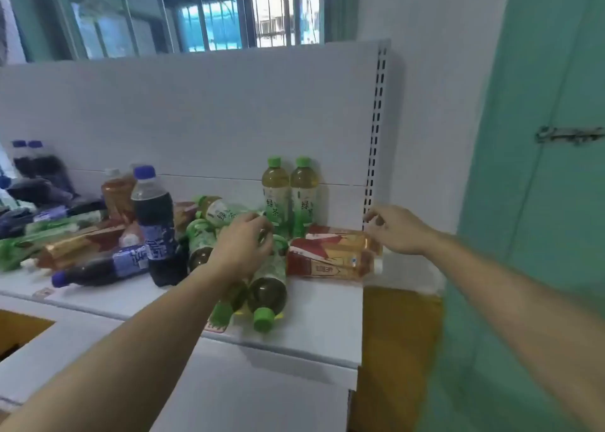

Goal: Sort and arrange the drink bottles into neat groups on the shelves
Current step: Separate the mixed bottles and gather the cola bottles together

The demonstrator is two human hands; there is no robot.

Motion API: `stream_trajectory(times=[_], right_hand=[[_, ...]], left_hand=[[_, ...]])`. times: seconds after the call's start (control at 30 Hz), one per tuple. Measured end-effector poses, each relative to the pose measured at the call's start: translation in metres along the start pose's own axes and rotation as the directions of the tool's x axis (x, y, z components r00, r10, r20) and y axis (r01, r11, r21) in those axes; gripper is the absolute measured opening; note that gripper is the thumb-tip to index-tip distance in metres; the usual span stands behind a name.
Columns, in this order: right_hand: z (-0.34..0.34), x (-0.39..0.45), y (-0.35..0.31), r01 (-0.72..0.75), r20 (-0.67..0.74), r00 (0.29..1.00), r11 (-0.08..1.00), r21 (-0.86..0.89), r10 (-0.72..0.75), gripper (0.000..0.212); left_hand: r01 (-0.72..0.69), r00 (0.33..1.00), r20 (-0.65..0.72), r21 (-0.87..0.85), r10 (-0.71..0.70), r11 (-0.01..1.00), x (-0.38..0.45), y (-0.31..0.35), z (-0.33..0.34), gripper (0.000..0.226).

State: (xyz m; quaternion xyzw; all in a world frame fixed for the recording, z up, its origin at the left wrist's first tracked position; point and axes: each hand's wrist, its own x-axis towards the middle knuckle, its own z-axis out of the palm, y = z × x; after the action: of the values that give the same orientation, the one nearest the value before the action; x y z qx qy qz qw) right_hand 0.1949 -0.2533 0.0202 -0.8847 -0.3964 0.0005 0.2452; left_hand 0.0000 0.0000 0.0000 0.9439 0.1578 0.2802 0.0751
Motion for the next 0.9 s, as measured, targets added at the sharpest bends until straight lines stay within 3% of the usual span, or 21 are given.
stream_trajectory(times=[0.1,0.17,0.27,0.33,0.47,0.6,0.8,0.9], right_hand=[[0.018,0.015,0.024,-0.205,-0.039,0.978,0.978,0.042,0.207,0.057],[0.033,0.019,0.036,-0.308,0.090,0.951,0.933,0.185,0.296,0.059],[0.043,0.025,0.050,-0.403,0.276,0.914,0.745,0.532,0.297,0.060],[0.044,0.030,0.056,-0.380,0.255,0.925,0.716,0.586,0.283,0.063],[0.032,0.046,0.048,-0.210,-0.042,0.962,0.833,0.512,0.268,0.066],[0.005,0.071,0.012,-0.081,-0.318,0.929,0.943,0.322,0.188,0.081],[0.002,0.105,-0.048,0.021,-0.399,0.916,0.998,-0.053,-0.040,0.078],[0.007,0.114,-0.059,0.017,-0.393,0.917,0.994,-0.111,-0.060,0.079]], left_hand=[[0.125,0.989,0.077,-0.018,-0.123,0.992,0.017,0.003,0.014,0.027],[0.204,0.958,0.193,0.072,-0.214,0.976,0.022,0.002,0.020,0.032],[0.207,0.930,0.266,0.190,-0.253,0.960,0.024,-0.003,0.031,0.041],[0.191,0.932,0.267,0.211,-0.244,0.959,0.026,-0.006,0.036,0.043],[0.182,0.937,0.259,0.215,-0.235,0.960,0.026,-0.010,0.040,0.047],[0.170,0.941,0.256,0.204,-0.220,0.964,0.024,-0.011,0.039,0.049],[0.167,0.947,0.246,0.176,-0.207,0.970,0.020,-0.008,0.036,0.061],[0.163,0.949,0.242,0.170,-0.201,0.972,0.019,-0.008,0.036,0.062]])
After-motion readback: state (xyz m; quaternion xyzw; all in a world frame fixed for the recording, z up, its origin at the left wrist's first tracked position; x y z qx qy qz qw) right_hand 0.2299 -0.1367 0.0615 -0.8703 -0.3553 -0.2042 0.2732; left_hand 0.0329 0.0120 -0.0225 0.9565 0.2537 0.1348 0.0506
